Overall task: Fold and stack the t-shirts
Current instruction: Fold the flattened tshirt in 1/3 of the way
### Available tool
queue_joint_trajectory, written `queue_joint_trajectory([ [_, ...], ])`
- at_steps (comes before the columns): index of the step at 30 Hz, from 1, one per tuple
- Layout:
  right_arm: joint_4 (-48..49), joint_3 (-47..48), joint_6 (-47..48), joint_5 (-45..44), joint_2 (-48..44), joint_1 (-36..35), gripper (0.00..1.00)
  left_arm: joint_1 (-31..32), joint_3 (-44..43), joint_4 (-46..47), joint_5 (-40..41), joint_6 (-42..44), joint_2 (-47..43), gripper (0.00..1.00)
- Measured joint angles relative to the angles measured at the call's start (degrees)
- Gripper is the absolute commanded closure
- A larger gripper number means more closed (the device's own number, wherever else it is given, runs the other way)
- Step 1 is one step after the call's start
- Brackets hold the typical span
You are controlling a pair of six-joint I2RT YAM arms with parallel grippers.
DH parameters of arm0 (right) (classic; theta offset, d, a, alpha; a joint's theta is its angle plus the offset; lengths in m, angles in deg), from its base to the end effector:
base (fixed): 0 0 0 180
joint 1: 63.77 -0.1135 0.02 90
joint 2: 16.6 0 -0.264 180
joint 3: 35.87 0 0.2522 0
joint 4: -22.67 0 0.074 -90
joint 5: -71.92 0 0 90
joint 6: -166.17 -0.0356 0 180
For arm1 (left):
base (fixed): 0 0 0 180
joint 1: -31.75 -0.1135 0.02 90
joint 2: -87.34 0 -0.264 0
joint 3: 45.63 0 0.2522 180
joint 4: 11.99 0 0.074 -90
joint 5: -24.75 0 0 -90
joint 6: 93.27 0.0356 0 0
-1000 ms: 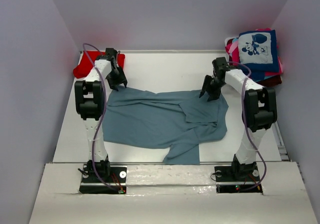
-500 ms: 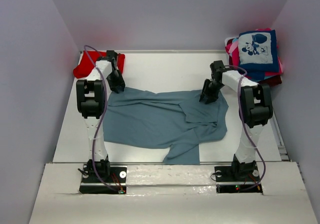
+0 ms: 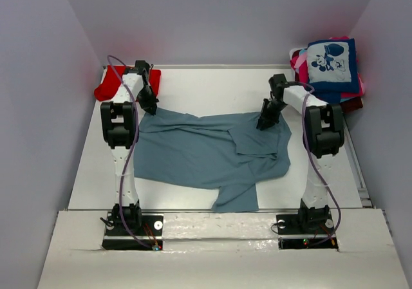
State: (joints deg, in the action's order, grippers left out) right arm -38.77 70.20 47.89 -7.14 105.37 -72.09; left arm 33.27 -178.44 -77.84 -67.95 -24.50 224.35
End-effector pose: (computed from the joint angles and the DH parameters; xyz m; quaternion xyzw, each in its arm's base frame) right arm 0.4207 0.0684 0.1621 0.1611 0.9762 0.1244 0.0745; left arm 0.5018 -0.0150 0.1721 -0.1645 0.9708 -0.0569 0.1652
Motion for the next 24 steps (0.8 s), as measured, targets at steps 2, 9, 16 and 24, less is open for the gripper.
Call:
queue_joint_trajectory([
  [2,-1.0,2.6,0.0,0.0,1.6,0.0,0.70,-0.3,-2.1,-0.4,-0.2,-0.2,1.2,0.87],
  [9,-3.8,10.3,-0.1,-0.3,6.1,0.8,0.69,-1.8,-4.9,-0.4,-0.7,-1.6,2.8,0.87],
  [16,-5.4,15.7,-0.5,0.0,9.3,4.4,0.69,-3.8,-4.9,0.2,-1.4,-2.8,2.8,0.89],
  [24,-5.4,15.9,-0.1,0.1,9.4,6.2,0.67,-5.5,-4.5,0.7,-3.1,-4.0,2.8,0.74],
])
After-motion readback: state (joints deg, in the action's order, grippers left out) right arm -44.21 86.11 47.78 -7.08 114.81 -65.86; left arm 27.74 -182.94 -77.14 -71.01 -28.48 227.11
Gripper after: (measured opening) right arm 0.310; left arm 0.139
